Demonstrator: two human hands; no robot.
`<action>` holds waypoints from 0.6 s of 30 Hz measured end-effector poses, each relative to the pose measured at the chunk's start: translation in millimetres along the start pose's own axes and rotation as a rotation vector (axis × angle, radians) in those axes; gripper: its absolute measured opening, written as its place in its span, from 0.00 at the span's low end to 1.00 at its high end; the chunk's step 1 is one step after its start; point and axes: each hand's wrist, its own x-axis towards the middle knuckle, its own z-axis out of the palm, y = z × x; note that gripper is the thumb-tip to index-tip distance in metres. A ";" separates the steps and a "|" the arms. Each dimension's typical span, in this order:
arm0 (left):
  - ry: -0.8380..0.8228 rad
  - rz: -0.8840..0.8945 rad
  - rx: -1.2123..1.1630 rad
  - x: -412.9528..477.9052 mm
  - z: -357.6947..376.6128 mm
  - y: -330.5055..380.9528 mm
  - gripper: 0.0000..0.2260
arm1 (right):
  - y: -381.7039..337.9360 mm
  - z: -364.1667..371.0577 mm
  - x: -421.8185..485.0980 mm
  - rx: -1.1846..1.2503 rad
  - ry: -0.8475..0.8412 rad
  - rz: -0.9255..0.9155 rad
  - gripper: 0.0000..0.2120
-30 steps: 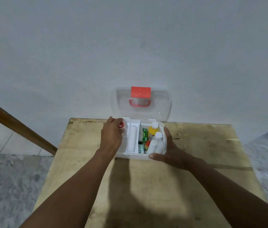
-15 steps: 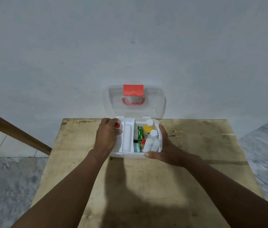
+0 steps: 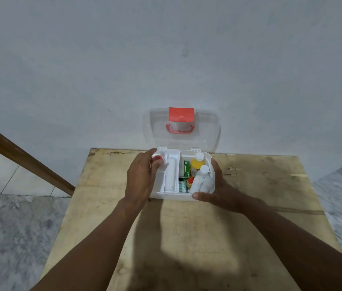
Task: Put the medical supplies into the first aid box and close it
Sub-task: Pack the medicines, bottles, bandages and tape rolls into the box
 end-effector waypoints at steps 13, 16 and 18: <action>-0.171 0.001 -0.084 -32.4 -14.5 -1.6 0.24 | -3.3 -2.4 0.3 -0.006 0.063 -0.083 0.51; -0.035 0.042 -0.033 -35.1 -10.7 -1.5 0.30 | -1.8 -2.0 1.6 0.005 0.068 -0.104 0.48; -0.008 0.013 0.004 -35.6 -8.1 -5.0 0.31 | 0.0 -1.5 2.3 0.010 0.065 -0.116 0.48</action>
